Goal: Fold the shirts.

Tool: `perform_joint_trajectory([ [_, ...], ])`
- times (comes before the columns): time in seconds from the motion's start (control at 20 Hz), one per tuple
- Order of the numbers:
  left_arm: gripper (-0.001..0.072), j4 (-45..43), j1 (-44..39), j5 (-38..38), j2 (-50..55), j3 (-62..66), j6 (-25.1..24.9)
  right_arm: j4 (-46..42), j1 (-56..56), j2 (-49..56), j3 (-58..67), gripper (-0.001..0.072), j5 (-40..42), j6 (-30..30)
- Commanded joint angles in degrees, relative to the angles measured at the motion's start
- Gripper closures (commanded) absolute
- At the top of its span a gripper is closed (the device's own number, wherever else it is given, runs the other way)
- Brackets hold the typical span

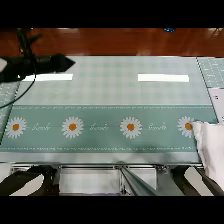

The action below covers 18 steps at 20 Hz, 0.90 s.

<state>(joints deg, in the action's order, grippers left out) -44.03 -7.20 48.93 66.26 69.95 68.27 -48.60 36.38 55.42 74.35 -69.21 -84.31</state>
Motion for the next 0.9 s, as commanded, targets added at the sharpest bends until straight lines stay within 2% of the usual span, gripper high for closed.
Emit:
perform_joint_trajectory([
  [0.0, 0.0681, -18.32, -7.39, 6.21, 6.4, 15.72, 11.82, -9.53, -29.99, 9.42, 7.85, 0.0691, 10.51, 2.36],
  [0.05, 0.068, -26.45, -9.38, 10.32, 8.35, 17.62, 17.84, -18.8, -37.05, 12.79, 8.2, 0.0691, 9.2, -0.72],
  [0.1, 0.068, -30.16, -10.01, 13.64, 9.42, 17.42, 19.87, -26.18, -42.25, 16.33, 8.17, 0.0691, 7.04, -3.45],
  [0.2, 0.0679, -33.16, -9.49, 17.38, 10.99, 13.94, 19.93, -36.63, -47.67, 22.99, 8.13, 0.0691, 1.79, -7.32],
  [0.3, 0.0679, -34.4, -7.1, 17.64, 11.96, 9.99, 20.92, -43.08, -48.85, 27.71, 8.13, 0.0691, -3.74, -10.12],
  [0.45, 0.0679, -34.4, -4.46, 17.64, 12.63, 8.74, 26.91, -45.79, -48.7, 29.4, 8.15, 0.0691, -5.57, -11.65],
  [0.85, 0.0679, -34.4, -4.26, 17.57, 13.0, 8.74, 27.02, -46.12, -48.7, 29.35, 8.15, 0.0691, -6.67, -11.65],
])
